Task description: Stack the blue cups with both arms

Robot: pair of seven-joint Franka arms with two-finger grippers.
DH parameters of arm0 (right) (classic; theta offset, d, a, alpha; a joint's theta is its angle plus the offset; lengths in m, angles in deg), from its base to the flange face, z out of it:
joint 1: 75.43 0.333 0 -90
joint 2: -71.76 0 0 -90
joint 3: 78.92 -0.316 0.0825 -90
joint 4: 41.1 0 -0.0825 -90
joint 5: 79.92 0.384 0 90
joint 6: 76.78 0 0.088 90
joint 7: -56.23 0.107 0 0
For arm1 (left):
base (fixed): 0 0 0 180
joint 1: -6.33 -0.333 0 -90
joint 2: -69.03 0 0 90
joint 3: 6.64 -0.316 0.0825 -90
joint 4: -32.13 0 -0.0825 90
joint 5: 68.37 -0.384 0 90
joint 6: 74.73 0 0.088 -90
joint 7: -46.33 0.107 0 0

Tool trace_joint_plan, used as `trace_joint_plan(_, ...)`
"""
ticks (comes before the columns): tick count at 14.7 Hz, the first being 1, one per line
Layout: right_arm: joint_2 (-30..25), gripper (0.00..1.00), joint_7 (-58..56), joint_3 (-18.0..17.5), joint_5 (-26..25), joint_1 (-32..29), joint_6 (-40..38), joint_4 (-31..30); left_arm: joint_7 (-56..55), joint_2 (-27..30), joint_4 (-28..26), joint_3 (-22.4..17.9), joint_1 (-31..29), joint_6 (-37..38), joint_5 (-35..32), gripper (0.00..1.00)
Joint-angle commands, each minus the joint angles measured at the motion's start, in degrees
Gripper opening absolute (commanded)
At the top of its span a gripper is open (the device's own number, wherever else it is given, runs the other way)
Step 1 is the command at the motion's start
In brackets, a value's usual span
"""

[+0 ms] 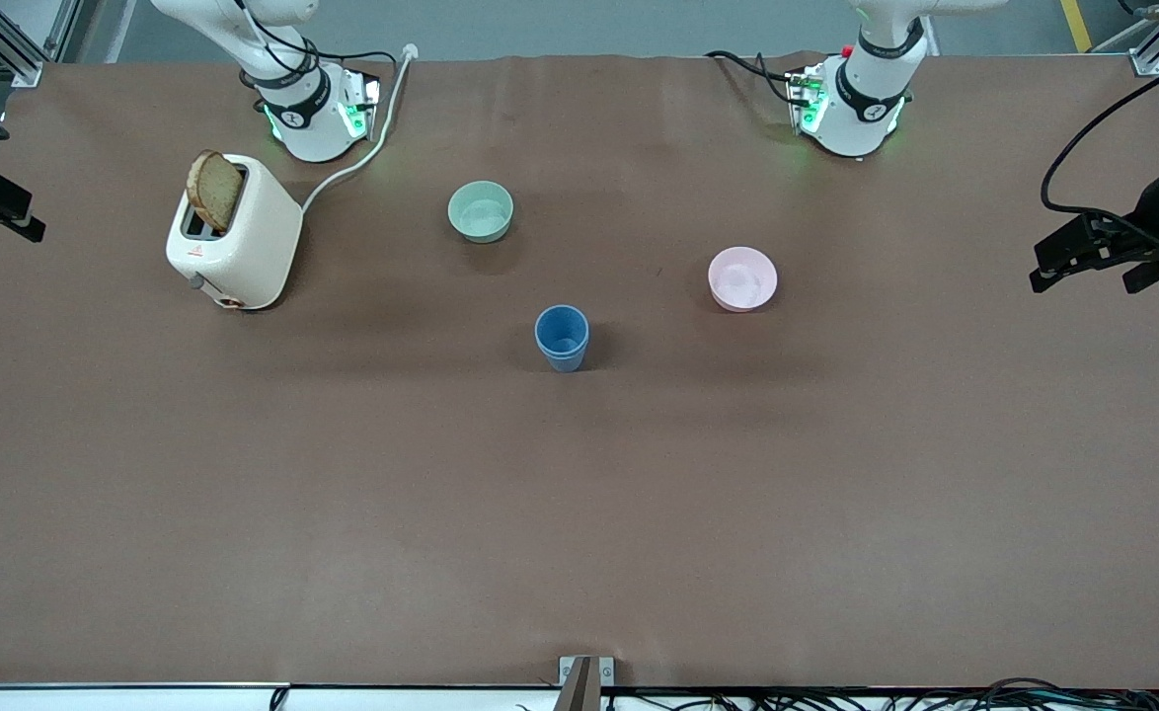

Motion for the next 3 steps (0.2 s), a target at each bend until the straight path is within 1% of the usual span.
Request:
trace_joint_plan(1, -0.40, 1.00, 0.31, -1.00, -1.04, -1.16, 0.28, -0.47, -0.62, 0.86, 0.38, 0.39, 0.00, 1.13, -0.42, 1.00)
trace_joint_plan(3, -0.40, 1.00, 0.31, -1.00, -0.95, -1.16, 0.29, -0.39, -0.89, 2.09, 0.12, 0.65, 0.00, 1.22, -0.33, 1.00)
